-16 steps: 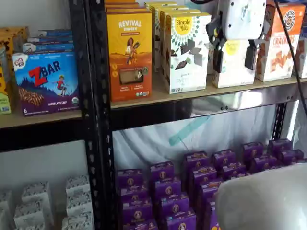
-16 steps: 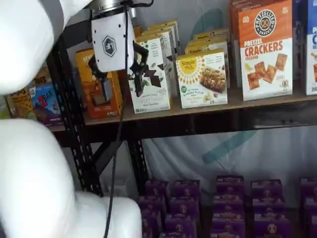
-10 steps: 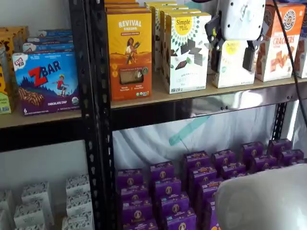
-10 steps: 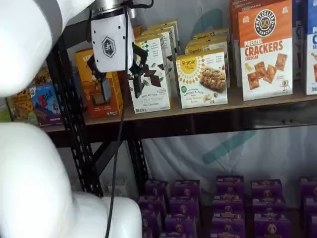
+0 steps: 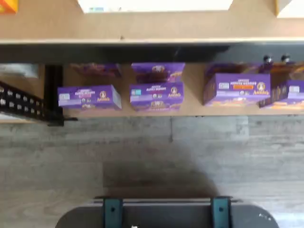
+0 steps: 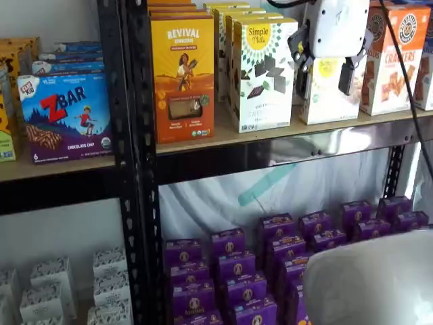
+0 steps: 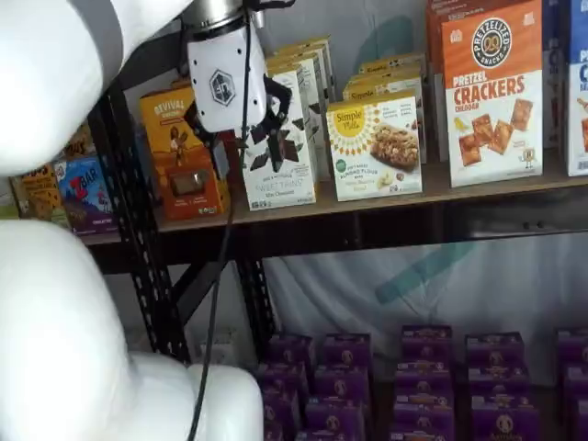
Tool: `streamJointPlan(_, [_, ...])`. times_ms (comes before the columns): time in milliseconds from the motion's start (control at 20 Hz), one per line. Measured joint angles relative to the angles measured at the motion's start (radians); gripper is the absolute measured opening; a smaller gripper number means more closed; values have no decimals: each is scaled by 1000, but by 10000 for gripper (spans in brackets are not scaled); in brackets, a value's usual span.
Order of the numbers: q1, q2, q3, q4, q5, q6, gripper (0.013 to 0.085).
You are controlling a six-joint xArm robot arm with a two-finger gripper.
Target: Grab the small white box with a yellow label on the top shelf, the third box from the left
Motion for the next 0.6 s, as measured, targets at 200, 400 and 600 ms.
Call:
streamJointPlan(200, [-76, 52, -15, -9, -64, -77, 850])
streamJointPlan(400, [-157, 115, -43, -8, -141, -156, 850])
streamJointPlan(600, [-211, 177, -82, -2, -179, -210, 850])
